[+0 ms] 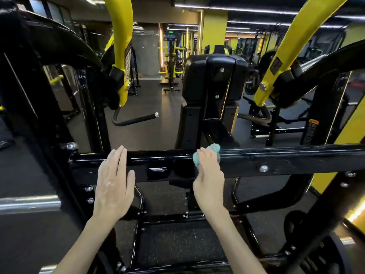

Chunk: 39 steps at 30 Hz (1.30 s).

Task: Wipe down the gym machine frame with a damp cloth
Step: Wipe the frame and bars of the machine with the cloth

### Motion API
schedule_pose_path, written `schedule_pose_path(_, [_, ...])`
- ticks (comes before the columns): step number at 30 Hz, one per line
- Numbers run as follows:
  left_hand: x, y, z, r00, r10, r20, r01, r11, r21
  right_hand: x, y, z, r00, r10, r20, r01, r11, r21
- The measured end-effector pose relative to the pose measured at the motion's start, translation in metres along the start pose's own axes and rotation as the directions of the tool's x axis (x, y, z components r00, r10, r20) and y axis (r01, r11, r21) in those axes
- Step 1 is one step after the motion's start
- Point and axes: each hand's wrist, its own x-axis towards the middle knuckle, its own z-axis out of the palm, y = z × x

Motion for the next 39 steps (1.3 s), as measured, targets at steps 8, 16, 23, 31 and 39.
schedule_pose_path(8, [-0.008, -0.060, -0.019, 0.994, 0.101, 0.031, -0.100, 0.994, -0.037, -0.017, -0.092, 0.076, 0.886, -0.354, 0.298, 0.379, 0.925, -0.030])
schedule_pose_path(16, [-0.009, -0.084, -0.020, 0.995, 0.049, 0.082, -0.051, 0.998, 0.024, -0.053, -0.026, 0.059, 0.966, 0.086, -0.243, -0.085, 0.996, 0.011])
schedule_pose_path(23, [-0.009, -0.087, -0.014, 0.995, 0.062, 0.083, -0.066, 0.997, 0.040, -0.067, -0.071, 0.117, 0.975, -0.076, -0.207, 0.062, 0.996, -0.072])
schedule_pose_path(31, [-0.008, -0.094, -0.009, 0.994, 0.097, 0.045, -0.100, 0.992, 0.073, -0.055, -0.031, 0.089, 0.855, -0.462, 0.234, 0.509, 0.835, -0.209])
schedule_pose_path(39, [-0.008, -0.088, -0.008, 0.998, 0.061, 0.030, -0.062, 0.996, 0.064, -0.069, -0.014, 0.097, 0.966, -0.226, -0.128, 0.207, 0.967, -0.146])
